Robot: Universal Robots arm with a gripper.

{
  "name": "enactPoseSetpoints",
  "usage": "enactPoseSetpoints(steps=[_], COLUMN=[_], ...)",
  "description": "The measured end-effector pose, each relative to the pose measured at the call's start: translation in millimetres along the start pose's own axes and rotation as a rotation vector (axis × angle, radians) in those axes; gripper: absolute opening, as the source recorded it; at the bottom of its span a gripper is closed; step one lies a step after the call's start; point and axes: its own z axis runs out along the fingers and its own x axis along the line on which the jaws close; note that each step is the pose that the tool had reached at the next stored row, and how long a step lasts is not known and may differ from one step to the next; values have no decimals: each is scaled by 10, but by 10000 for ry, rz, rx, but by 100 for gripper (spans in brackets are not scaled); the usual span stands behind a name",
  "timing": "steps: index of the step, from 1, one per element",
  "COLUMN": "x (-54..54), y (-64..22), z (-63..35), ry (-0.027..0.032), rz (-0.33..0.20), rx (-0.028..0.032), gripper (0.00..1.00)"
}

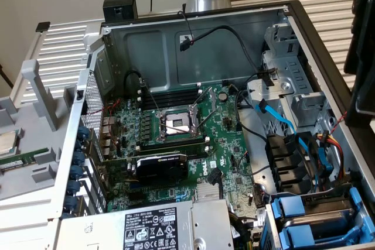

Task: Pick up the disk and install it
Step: 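Insert the first disk wire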

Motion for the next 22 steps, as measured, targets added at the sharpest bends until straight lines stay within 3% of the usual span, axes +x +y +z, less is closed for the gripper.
enactPoseSetpoints(steps=[4,7,17,18,19,22], x=[-73,-131,-311,-331,-350,-359], y=[35,63,153,165,178,236], z=[1,1,3,4,3,3], ry=[178,392,1524,1614,1650,1625], rz=[-20,-42,-165,-175,-179,-174], rx=[86,202,852,900,921,992], gripper=[67,67,67,67,67,67])
